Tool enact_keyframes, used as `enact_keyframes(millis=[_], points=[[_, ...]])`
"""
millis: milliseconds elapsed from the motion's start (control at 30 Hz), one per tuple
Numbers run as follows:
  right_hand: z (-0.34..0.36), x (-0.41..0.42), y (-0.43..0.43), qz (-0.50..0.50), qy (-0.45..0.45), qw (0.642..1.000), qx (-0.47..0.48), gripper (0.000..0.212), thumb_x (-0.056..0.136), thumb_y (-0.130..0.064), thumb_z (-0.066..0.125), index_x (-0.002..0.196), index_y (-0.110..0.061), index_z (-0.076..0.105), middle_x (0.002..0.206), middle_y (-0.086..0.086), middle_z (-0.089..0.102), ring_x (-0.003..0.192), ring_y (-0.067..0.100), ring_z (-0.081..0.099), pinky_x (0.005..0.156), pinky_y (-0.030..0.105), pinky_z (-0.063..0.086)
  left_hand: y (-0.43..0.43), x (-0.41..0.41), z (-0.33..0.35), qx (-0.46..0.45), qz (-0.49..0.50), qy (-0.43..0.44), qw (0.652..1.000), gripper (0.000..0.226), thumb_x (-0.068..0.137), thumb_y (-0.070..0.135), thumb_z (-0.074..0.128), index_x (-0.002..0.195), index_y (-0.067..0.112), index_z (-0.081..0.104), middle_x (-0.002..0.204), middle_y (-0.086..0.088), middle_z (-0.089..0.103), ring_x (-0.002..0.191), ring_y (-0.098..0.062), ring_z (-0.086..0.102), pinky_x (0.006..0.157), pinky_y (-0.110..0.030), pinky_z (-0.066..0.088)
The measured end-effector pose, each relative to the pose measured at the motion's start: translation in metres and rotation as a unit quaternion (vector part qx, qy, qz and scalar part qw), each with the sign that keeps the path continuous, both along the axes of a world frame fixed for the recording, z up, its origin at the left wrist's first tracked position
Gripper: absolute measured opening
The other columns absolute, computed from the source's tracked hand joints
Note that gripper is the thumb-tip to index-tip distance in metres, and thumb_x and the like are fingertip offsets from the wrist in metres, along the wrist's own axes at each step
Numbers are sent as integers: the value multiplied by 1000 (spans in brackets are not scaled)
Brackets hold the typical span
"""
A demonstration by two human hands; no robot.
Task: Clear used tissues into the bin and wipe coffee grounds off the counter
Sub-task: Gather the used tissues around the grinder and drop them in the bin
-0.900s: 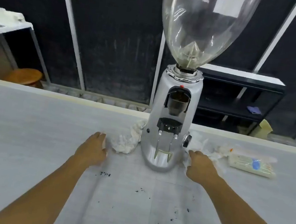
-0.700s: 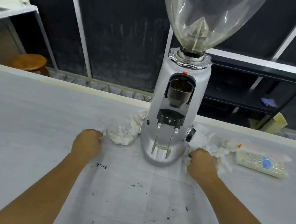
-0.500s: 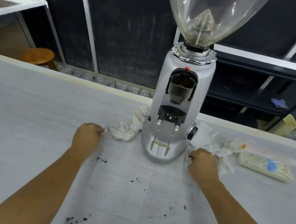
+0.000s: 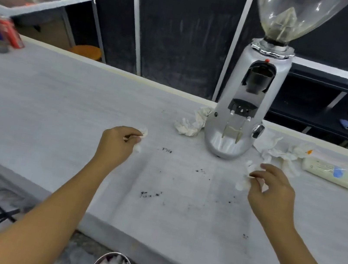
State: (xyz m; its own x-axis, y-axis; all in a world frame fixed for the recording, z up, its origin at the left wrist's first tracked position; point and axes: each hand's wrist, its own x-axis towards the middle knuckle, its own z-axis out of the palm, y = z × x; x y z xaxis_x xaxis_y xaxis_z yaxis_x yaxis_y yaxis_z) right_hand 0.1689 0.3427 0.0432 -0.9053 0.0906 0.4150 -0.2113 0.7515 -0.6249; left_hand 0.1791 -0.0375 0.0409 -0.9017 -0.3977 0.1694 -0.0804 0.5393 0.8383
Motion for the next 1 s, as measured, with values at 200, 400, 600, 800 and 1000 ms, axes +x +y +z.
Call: enact_keyframes(millis=[200,400,600,800,1000], points=[[14,155,-103,117,-155,972,-129,23,90,-8,63,88,-29,73,89,-20,70,85,1,66,67,6,47,-46,167,-20,83,-20,-47,995,17,86,8,73,89,24,77,88,26,74,89,9,68,74,-2,47],[-52,234,-193,264,-272,923,-69,35,83,-7,74,94,-41,70,97,-34,67,82,-1,67,72,10,48,-93,278,-102,66,-20,-138,988,25,83,9,77,87,34,74,87,10,78,88,-5,72,76,-13,52],[-226,234,-243,238,-375,896,-26,45,75,-2,78,74,-46,70,83,-38,69,75,-7,67,69,6,48,-105,315,-268,71,-14,-223,972,22,87,15,72,95,36,72,96,12,72,89,-2,67,74,-10,49],[-468,212,-274,208,-405,888,69,19,75,-1,76,84,-17,78,82,-6,71,76,9,65,71,6,40,-86,318,-495,76,0,-289,954,21,88,11,71,107,17,75,107,-2,69,93,-9,65,84,-7,47],[-652,211,-293,230,-415,873,115,21,78,-1,68,93,-13,76,93,5,71,83,23,65,79,33,53,-63,304,-673,59,35,-306,950,24,88,11,66,111,14,72,108,-8,67,98,-24,64,87,-26,50]])
